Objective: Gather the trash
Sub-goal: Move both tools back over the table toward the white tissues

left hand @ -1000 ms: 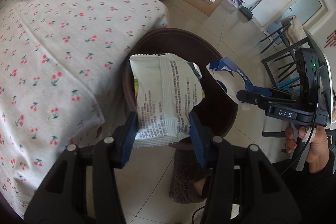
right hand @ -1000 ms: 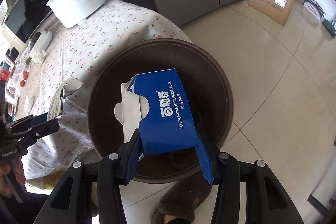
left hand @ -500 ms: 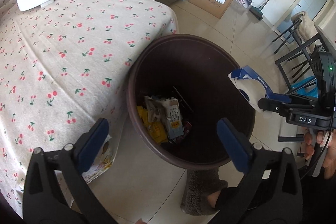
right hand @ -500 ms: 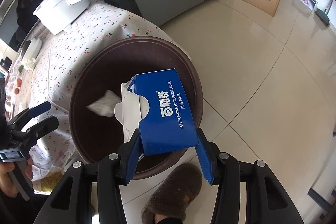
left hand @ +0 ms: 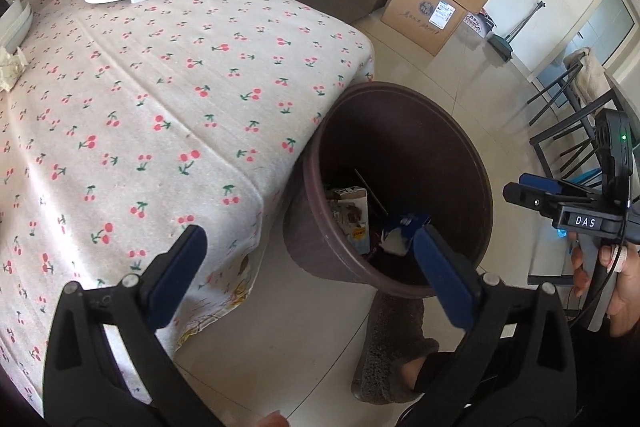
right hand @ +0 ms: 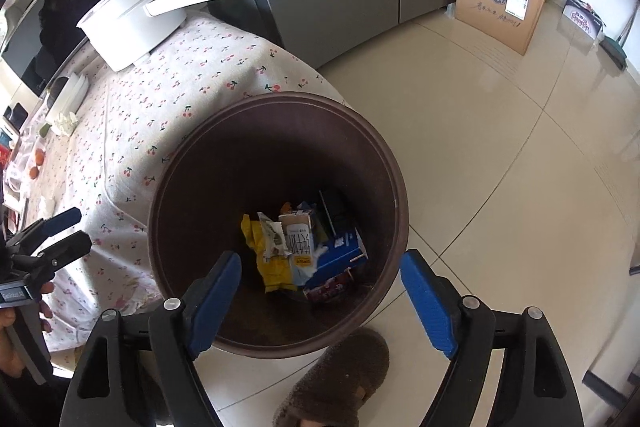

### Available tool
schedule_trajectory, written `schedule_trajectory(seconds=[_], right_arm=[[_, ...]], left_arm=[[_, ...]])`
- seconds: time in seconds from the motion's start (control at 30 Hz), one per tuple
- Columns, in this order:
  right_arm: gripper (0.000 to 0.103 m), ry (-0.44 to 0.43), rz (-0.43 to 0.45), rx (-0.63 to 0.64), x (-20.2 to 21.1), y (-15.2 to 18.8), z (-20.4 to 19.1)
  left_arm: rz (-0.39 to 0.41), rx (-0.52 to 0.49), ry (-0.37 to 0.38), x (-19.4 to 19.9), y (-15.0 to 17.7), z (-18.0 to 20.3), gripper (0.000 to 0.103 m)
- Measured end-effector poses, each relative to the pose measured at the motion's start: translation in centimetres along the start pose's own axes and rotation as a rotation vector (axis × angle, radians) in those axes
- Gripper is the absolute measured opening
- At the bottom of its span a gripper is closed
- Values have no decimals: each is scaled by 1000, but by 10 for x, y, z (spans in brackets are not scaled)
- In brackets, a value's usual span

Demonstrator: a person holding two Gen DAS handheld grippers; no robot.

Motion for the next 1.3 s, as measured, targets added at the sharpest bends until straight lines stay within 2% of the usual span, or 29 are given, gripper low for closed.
schedule_trajectory(seconds=[0.37,0.73,1.03,1.3], right_arm=[[84,-8,-27,28,-10,-4,-37],[85,-40,-72,121,-37,-15,-112],[86,-73,-124,261,-70,-22,-195],[86,-73,-189,357,-112,-29,-249]], left_arm=[[6,42,-80,19,14,-50,103],[2,165,-163,37,32,-128,103],[-20,284,-296,39,49,-207,103],[-79,310,-438,8,56,-268,103]])
Point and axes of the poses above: each gripper's, at about its wrist camera, not at the fingertips, and x roughly against the way its jaws point, z to its right, y to its underside, the point moved 9 cm from there along -x, roughly the way its jaws point, and after that the axes turned 15 degrees about -y, right-handed, at the moved point
